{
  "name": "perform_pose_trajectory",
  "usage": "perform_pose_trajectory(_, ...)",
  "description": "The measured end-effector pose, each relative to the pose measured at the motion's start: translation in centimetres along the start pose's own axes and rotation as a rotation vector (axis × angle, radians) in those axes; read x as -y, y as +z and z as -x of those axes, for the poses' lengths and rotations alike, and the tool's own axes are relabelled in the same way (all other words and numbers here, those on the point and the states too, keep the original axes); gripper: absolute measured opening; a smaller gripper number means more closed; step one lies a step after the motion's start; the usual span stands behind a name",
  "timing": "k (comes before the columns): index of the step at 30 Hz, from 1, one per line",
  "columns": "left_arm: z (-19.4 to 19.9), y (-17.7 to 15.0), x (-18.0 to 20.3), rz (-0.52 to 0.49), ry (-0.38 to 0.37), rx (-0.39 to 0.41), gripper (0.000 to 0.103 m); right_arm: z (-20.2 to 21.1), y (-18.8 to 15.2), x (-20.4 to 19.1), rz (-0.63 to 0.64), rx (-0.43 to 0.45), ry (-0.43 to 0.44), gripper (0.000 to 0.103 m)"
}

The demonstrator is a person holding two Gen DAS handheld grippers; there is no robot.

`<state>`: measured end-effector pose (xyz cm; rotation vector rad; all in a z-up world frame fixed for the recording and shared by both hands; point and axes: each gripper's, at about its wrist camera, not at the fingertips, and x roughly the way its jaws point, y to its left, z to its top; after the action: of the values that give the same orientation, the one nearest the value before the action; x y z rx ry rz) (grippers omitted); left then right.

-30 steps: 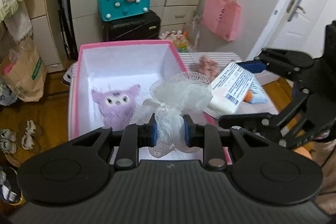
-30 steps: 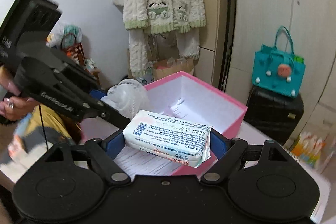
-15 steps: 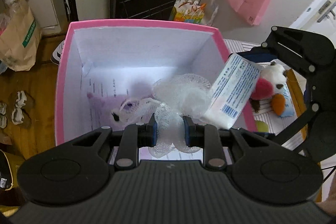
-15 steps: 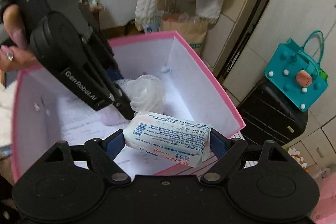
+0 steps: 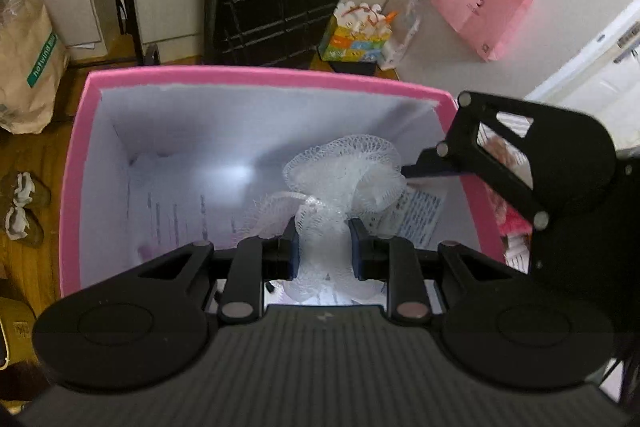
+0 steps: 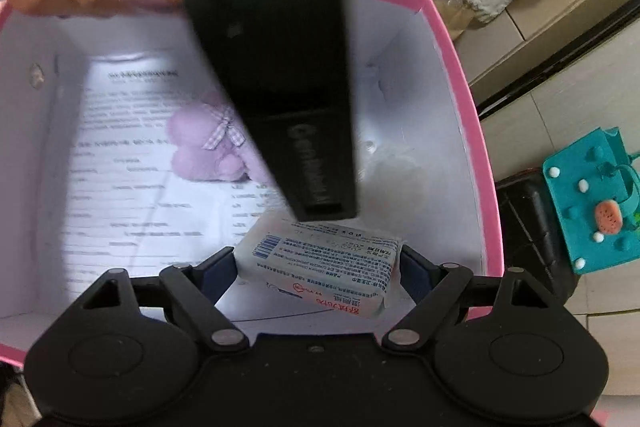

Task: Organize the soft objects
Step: 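Carry the mesh puff and soap bar over the pink box with both grippers, then open the left gripper over the box while the right gripper releases the soap bar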

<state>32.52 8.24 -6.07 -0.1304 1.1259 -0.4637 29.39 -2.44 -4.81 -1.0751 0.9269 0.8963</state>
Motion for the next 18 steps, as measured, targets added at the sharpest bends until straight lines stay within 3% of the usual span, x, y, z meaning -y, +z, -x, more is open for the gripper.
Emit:
perform_pose_trajectory(8, 0.9, -0.5, -0.1, -0.023, -0.004, 0.035, 0.052, 1.7, -0.3, -1.4, -0.010, 0.077, -0.050, 0.094)
perform_pose_trajectory(12, 2.4, -0.9, 0.5, -0.055, 0.004, 0.078, 0.056, 3.9, -0.8, -1.5, -0.069, 0.150, -0.097, 0.094)
perform_pose_trajectory(14, 3.2, -0.9, 0.9, -0.069, 0.006, 0.103, 0.061, 5.3, -1.3, -1.6, -0.129, 0.194, -0.096, 0.094)
perform_pose_trajectory(18, 5.0, -1.3, 1.4, -0.093, 0.038, 0.130, 0.061, 7.8, -3.0, -2.6, -0.281, 0.282, -0.067, 0.094)
